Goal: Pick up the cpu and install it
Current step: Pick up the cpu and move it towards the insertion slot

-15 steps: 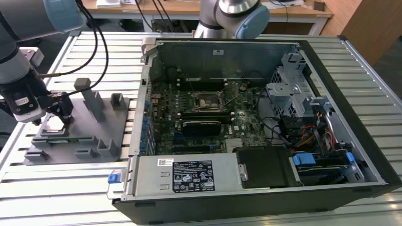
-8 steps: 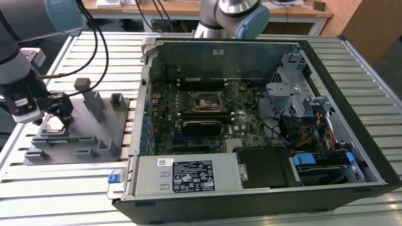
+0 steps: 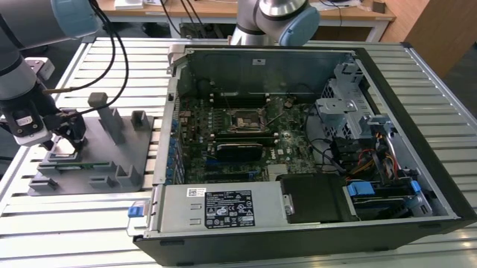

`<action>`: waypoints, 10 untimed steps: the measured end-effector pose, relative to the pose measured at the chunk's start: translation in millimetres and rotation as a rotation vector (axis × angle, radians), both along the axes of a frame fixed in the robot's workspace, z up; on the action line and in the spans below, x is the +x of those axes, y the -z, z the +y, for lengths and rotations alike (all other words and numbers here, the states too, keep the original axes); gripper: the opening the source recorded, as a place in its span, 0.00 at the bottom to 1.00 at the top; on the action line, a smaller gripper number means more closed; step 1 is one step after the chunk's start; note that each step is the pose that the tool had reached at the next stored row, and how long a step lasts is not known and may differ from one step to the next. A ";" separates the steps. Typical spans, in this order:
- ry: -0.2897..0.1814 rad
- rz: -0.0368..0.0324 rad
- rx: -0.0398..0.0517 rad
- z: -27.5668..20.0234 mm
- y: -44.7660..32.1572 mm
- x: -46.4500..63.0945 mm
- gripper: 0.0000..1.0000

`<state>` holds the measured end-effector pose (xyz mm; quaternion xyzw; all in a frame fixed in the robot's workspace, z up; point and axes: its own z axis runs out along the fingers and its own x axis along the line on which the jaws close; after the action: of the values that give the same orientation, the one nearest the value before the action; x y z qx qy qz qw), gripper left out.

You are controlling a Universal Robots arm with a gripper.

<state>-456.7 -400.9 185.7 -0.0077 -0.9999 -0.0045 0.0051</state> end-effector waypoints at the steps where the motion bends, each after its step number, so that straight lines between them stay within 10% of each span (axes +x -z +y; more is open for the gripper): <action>1: 0.000 -0.0034 -0.0015 0.0 -0.1 -0.2 0.65; 10: 0.000 -0.0156 -0.0017 0.1 -0.1 -2.0 0.65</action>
<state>-458.7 -400.8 185.7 -0.0076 -1.0000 -0.0037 -0.0027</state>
